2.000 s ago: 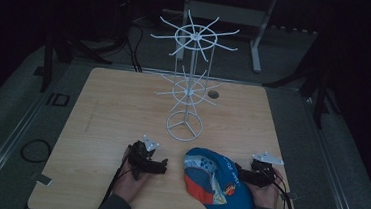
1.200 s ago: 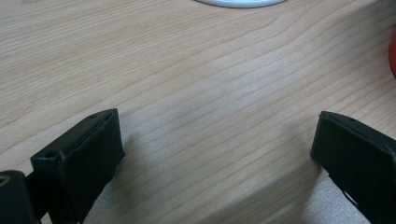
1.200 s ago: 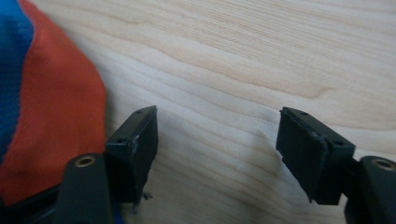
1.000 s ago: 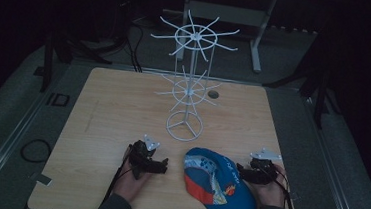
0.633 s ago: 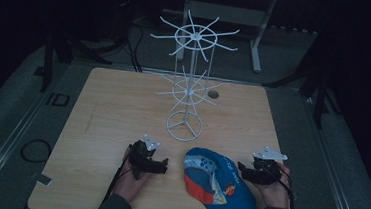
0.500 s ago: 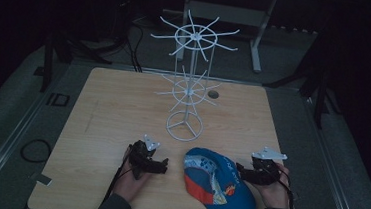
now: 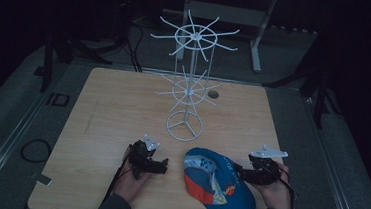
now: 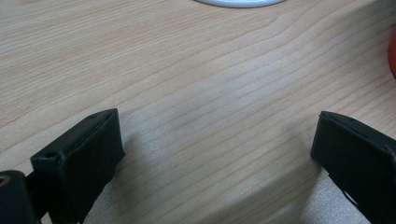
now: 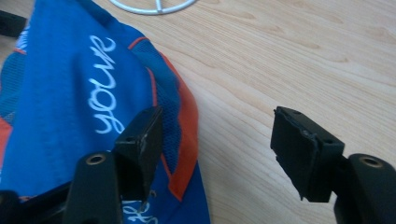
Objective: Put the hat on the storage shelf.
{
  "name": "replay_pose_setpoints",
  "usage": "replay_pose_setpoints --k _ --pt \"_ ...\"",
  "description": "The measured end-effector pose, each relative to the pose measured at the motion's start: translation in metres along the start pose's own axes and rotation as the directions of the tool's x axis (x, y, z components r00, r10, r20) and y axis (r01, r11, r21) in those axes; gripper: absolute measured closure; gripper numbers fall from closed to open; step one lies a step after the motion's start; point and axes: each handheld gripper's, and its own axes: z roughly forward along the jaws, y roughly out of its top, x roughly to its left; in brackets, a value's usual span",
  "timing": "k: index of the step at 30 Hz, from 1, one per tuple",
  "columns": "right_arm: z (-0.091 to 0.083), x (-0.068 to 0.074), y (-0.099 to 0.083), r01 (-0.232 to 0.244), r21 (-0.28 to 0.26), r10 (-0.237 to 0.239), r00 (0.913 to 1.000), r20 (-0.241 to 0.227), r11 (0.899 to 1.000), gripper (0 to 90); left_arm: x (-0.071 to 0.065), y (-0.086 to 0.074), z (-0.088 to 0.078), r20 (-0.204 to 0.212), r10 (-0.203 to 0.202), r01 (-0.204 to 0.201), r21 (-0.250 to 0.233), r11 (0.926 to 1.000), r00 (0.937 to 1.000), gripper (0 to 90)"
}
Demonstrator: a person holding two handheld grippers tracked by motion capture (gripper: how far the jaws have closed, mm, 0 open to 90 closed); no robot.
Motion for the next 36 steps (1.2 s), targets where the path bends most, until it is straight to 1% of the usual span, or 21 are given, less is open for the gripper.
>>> replay_pose_setpoints --k 2,6,9,12,15,18,20,24,30,36 --pt "-0.001 0.001 0.002 -0.004 -0.003 0.004 0.9999 -0.017 1.000 35.9 0.000 0.000 0.000 0.000 0.000 0.000 0.000 1.0000 1.0000 2.6" --pt "-0.004 0.003 0.007 0.004 -0.005 -0.005 0.9991 -0.042 1.000 37.9 0.000 0.000 0.000 0.000 -0.001 0.001 0.000 1.0000 1.0000 2.6" --pt "-0.006 0.005 0.011 0.005 -0.001 -0.005 0.9972 -0.075 1.000 39.2 0.000 0.000 0.000 0.000 -0.001 0.001 0.000 1.0000 1.0000 2.6" --pt "-0.008 0.005 0.015 0.001 -0.002 -0.002 0.9937 -0.112 1.000 41.2 0.000 0.000 0.000 0.001 -0.002 0.002 -0.001 1.0000 1.0000 2.6" --pt "-0.008 0.006 0.019 0.002 0.009 -0.001 0.9910 -0.134 1.000 42.0 0.000 0.000 0.000 0.001 -0.002 0.002 -0.001 1.0000 1.0000 2.6" --pt "-0.012 0.008 0.022 0.008 0.004 -0.008 0.9885 -0.151 1.000 42.4 0.000 0.000 0.000 0.001 -0.001 0.001 -0.001 1.0000 1.0000 2.6" --pt "-0.015 0.009 0.025 0.004 0.000 -0.004 0.9862 -0.166 1.000 42.5 0.000 0.000 0.000 0.001 0.000 0.000 -0.001 1.0000 1.0000 2.6" --pt "-0.017 0.011 0.030 0.003 0.008 -0.001 0.9808 -0.195 1.000 41.1 -0.001 0.000 0.000 0.002 0.000 0.000 0.000 1.0000 1.0000 2.6" --pt "-0.014 0.020 0.038 0.036 0.033 -0.029 0.9775 -0.209 0.999 34.2 -0.001 0.000 0.000 0.003 0.002 -0.002 0.001 1.0000 1.0000 2.6" --pt "-0.007 0.027 0.047 0.072 0.055 -0.058 0.9741 -0.218 0.996 30.1 -0.001 0.000 0.000 0.003 0.002 -0.002 0.001 1.0000 1.0000 2.6"
